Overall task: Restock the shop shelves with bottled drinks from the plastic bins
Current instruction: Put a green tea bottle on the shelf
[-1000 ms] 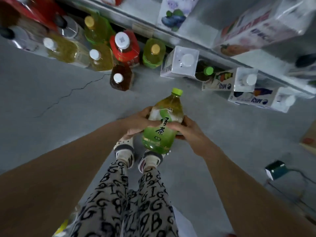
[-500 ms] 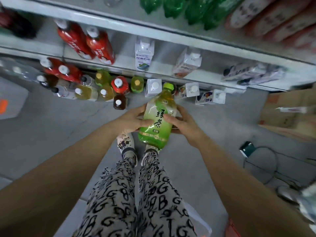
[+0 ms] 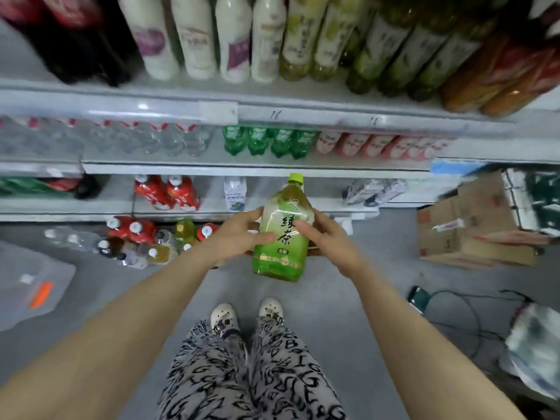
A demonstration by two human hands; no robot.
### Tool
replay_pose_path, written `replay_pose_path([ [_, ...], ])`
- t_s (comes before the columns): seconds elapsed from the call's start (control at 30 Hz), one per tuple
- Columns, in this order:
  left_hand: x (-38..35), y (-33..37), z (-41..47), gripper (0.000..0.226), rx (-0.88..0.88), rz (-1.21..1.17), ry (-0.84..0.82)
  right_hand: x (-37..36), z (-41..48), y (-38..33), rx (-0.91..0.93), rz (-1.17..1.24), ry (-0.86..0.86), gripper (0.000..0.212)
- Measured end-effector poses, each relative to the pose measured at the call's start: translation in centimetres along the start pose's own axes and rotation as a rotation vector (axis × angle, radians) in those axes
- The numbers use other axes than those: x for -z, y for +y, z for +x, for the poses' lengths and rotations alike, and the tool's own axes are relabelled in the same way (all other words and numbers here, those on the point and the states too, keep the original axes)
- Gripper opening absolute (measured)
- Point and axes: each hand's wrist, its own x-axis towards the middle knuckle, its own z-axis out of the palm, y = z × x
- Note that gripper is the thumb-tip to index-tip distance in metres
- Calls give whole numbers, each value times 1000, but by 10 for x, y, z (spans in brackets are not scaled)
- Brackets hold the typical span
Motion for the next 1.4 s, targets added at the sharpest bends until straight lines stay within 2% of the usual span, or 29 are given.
replay_pose_path([
  [0.07, -2, 22, -8, 46, -32, 14, 8, 7, -10, -17, 43, -12, 19, 42],
  [0.23, -3, 77, -21, 34, -133, 105, 15, 23, -33, -64, 172, -80, 86, 37],
  [0.4, -3, 130, -27, 40, -272, 203, 20, 38, -50, -114, 278, -101, 147, 52],
  [0.53, -4, 173, -31, 39, -374, 253, 33, 51, -65, -154, 384, -92, 202, 34],
  [0.7, -13, 227, -34, 57, -484, 296, 65, 76, -79, -198, 492, -99, 242, 44],
  [0.8, -19, 258, -34, 55, -552, 326, 90, 95, -88, -227, 576, -116, 237, 35],
  [0.93, -34, 303, -40, 52, -696, 353, 148, 124, -97, -270, 671, -183, 249, 41],
  [1.07, -47, 345, -37, 77, -739, 387, 203, 153, -107, -310, 736, -189, 260, 38],
  [1.13, -53, 364, -35, 81, -770, 426, 213, 166, -108, -327, 771, -206, 265, 38],
  [1.3, -65, 395, -24, 73, -790, 398, 276, 190, -99, -359, 805, -218, 280, 35],
  [1.4, -69, 410, -17, 56, -784, 379, 300, 202, -88, -375, 795, -194, 261, 33],
])
